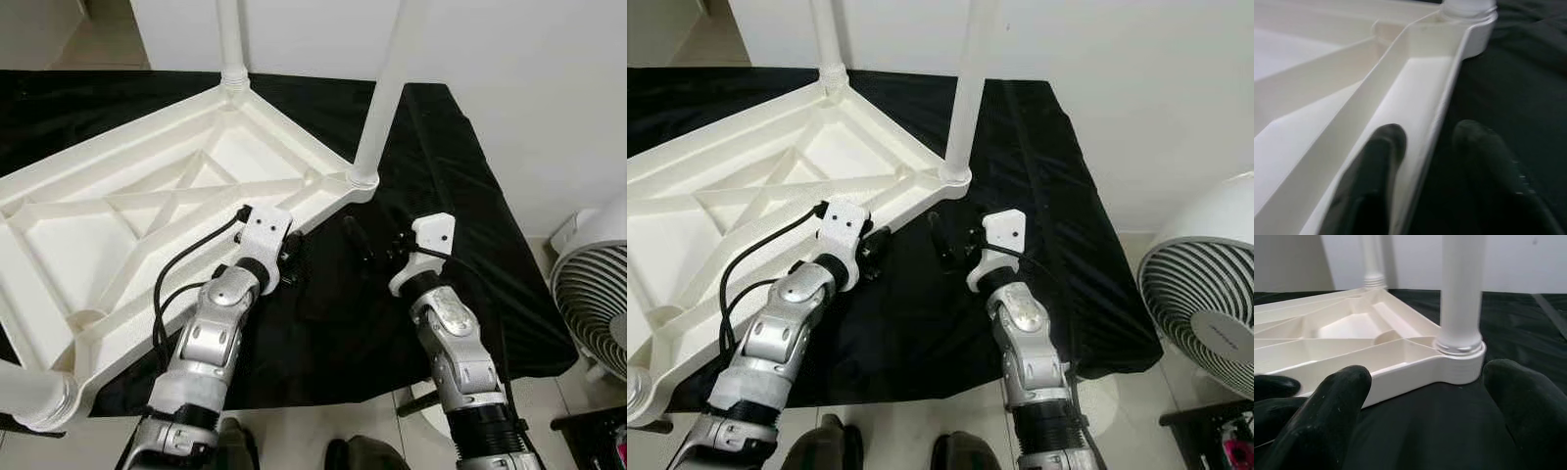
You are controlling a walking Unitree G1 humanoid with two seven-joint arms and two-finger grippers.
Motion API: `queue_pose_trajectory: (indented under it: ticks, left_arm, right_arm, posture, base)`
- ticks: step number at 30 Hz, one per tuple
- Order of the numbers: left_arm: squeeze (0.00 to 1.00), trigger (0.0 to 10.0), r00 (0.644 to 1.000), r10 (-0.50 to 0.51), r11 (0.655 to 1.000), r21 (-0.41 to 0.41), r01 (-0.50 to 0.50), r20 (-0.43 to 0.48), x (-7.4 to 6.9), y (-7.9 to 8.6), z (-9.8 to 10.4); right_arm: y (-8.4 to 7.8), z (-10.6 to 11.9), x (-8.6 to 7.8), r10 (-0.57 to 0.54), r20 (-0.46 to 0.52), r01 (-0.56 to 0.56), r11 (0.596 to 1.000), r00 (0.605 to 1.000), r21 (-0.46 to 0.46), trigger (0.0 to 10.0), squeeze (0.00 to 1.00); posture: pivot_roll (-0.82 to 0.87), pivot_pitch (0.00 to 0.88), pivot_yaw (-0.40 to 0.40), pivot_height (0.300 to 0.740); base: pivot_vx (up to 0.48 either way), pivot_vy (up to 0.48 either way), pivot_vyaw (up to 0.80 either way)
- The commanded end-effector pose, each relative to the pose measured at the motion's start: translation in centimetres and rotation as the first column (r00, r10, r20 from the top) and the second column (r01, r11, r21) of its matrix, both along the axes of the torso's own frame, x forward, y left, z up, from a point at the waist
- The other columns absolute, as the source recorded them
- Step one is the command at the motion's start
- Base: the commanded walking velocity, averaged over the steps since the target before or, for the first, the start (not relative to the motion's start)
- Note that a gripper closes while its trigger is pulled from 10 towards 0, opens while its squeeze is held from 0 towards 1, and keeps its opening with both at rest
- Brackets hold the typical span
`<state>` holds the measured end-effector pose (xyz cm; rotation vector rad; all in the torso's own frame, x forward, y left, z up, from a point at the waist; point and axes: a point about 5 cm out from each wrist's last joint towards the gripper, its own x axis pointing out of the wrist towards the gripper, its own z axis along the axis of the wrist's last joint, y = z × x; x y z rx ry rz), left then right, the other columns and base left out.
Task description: Building children table
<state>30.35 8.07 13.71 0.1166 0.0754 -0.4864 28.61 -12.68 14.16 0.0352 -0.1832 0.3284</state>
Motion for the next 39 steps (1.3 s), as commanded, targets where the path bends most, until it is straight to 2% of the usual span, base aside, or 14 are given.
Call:
queue_pose_trajectory:
  ticks: [1, 2, 3, 4, 8, 10, 12, 13, 20, 23, 30, 35, 39]
  left_arm:
    - [1.00, 10.0, 1.000, 0.013, 1.000, -0.020, -0.012, 0.024, -0.2, -0.2, 0.3]
    - [1.00, 10.0, 0.998, -0.001, 1.000, 0.004, 0.000, 0.070, -0.4, -0.1, 0.8]
    - [1.00, 10.0, 0.998, -0.001, 1.000, 0.004, 0.000, 0.070, -0.4, -0.1, 0.8]
    - [0.00, 10.0, 0.993, -0.040, 0.999, 0.000, 0.040, 0.109, -1.0, 0.0, 1.4]
    - [0.00, 10.0, 0.984, -0.108, 0.994, 0.007, 0.109, 0.142, -2.0, 0.5, 2.1]
    - [0.00, 10.0, 0.984, -0.108, 0.994, 0.007, 0.109, 0.142, -2.0, 0.5, 2.1]
    - [0.00, 10.0, 0.978, -0.170, 0.982, 0.100, 0.159, 0.117, -3.7, 2.8, 2.2]
    - [0.00, 10.0, 0.973, -0.200, 0.974, 0.127, 0.186, 0.110, -4.2, 3.2, 2.2]
    - [0.00, 10.0, 0.961, -0.273, 0.947, 0.188, 0.260, 0.048, -6.1, 4.7, 1.7]
    - [0.00, 10.0, 0.966, -0.257, 0.943, 0.222, 0.247, 0.014, -6.6, 5.6, 1.2]
    - [0.00, 10.0, 0.973, -0.230, 0.945, 0.233, 0.231, -0.029, -7.1, 6.2, 0.9]
    - [0.00, 10.0, 0.993, -0.100, 0.959, 0.260, 0.113, -0.062, -6.3, 8.1, 0.2]
    - [0.00, 10.0, 0.996, -0.058, 0.962, 0.264, 0.072, -0.061, -6.0, 8.9, 0.3]
  right_arm:
    - [-0.2, -0.4, 0.1, -0.015, -0.022, 0.015, 1.000, 1.000, 0.000, 10.0, 0.00]
    - [-0.2, -0.4, 0.1, -0.018, -0.023, 0.018, 1.000, 1.000, 0.002, 10.0, 0.00]
    - [-0.2, -0.4, 0.1, -0.018, -0.023, 0.018, 1.000, 1.000, 0.002, 10.0, 0.00]
    - [-0.3, -0.5, 0.1, -0.022, -0.025, 0.022, 1.000, 0.999, 0.003, 10.0, 0.00]
    - [-0.4, -0.6, 0.1, -0.028, -0.028, 0.028, 1.000, 0.999, 0.002, 10.0, 0.00]
    - [-0.4, -0.6, 0.1, -0.028, -0.028, 0.028, 1.000, 0.999, 0.002, 10.0, 0.00]
    - [-0.6, -0.7, 0.1, -0.035, -0.030, 0.035, 0.999, 0.999, 0.001, 10.0, 0.00]
    - [-0.6, -0.7, 0.1, -0.035, -0.031, 0.035, 0.999, 0.999, 0.000, 10.0, 0.00]
    - [-0.6, -0.7, 0.2, -0.032, -0.031, 0.032, 0.999, 0.999, -0.001, 10.0, 0.00]
    - [-0.5, -0.7, 0.3, -0.029, -0.031, 0.029, 1.000, 0.999, 0.001, 10.0, 0.00]
    - [-0.4, -0.6, 0.5, -0.022, -0.029, 0.022, 1.000, 0.999, 0.002, 10.0, 0.00]
    - [-0.4, -0.5, 0.7, -0.018, -0.026, 0.018, 1.000, 1.000, 0.000, 10.0, 0.00]
    - [-0.4, -0.5, 0.7, -0.013, -0.025, 0.013, 1.000, 1.000, -0.001, 10.0, 0.00]
  posture:
    - [-0.02, 0.085, -0.027, 0.740]
    - [-0.02, 0.085, -0.024, 0.740]
    - [-0.02, 0.085, -0.024, 0.740]
    - [-0.01, 0.086, -0.022, 0.740]
    - [0.00, 0.087, -0.019, 0.740]
    - [0.00, 0.087, -0.019, 0.740]
    - [0.01, 0.090, -0.017, 0.740]
    - [0.01, 0.092, -0.018, 0.740]
    - [0.03, 0.095, -0.019, 0.740]
    - [0.03, 0.094, -0.024, 0.740]
    - [0.03, 0.089, -0.029, 0.740]
    - [0.04, 0.085, -0.039, 0.740]
    - [0.04, 0.084, -0.042, 0.740]
  base:
    - [0.000, 0.000, 0.00]
    - [0.000, 0.000, 0.00]
    - [0.000, 0.000, 0.00]
    - [0.000, 0.000, 0.00]
    - [0.000, 0.000, 0.00]
    - [0.000, 0.000, 0.00]
    - [0.000, 0.000, 0.00]
    - [0.000, 0.000, 0.00]
    - [0.000, 0.000, 0.00]
    - [0.000, 0.000, 0.00]
    - [0.000, 0.000, 0.00]
    - [0.000, 0.000, 0.00]
    - [0.000, 0.000, 0.00]
